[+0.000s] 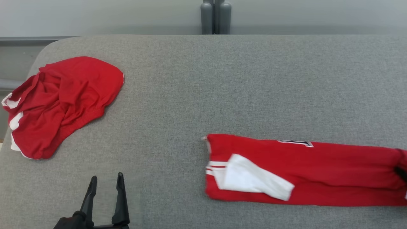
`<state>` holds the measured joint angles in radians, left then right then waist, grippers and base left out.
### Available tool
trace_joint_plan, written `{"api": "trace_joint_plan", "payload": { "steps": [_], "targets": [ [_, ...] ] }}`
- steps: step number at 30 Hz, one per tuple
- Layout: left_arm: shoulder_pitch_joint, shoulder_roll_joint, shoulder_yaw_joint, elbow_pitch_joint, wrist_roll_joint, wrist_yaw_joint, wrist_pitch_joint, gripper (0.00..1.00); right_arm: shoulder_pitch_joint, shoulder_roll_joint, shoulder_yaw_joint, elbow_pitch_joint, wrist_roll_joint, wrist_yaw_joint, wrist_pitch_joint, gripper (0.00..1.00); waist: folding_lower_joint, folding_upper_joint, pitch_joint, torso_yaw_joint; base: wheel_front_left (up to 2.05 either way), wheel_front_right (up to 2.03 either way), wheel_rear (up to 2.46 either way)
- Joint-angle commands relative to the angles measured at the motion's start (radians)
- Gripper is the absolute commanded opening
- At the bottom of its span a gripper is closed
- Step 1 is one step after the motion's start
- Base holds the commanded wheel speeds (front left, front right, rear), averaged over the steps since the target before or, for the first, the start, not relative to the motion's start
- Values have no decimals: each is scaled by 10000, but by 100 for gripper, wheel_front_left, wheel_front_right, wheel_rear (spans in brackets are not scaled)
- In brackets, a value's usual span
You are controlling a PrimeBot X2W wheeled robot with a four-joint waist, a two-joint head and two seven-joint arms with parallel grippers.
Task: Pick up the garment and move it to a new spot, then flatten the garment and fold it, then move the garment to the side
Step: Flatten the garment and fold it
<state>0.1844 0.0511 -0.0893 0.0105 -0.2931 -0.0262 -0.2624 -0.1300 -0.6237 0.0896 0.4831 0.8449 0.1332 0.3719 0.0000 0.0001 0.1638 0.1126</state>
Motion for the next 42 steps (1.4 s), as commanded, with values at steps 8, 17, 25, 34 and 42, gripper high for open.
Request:
{"api": "trace_joint_plan", "payload": {
  "steps": [8,17,25,34,42],
  "targets": [
    [-27,-3,234,89,22,-90,-28,100,866,-1925,-2244,881,529,-25,387,0,0,-1,-34,471,0,0,0],
    [492,-2,-81,360,-493,162,-28,100,1863,-703,-1405,-3651,2464,-24,1707,0,0,-1,-825,77,0,0,0],
    [268,2,-556,633,-557,214,-28,100,1239,1459,626,-4917,1645,-24,1281,0,0,-1,-1078,-530,0,0,0],
    [432,3,-722,810,-508,247,-28,100,79,2629,1544,-3916,523,-24,241,0,0,-1,-1087,-634,0,0,0],
    [435,3,-1194,827,-654,298,-26,100,-544,3005,2235,-3330,-56,-24,73,0,0,-1,-1014,-611,0,0,0]
  ]
}}
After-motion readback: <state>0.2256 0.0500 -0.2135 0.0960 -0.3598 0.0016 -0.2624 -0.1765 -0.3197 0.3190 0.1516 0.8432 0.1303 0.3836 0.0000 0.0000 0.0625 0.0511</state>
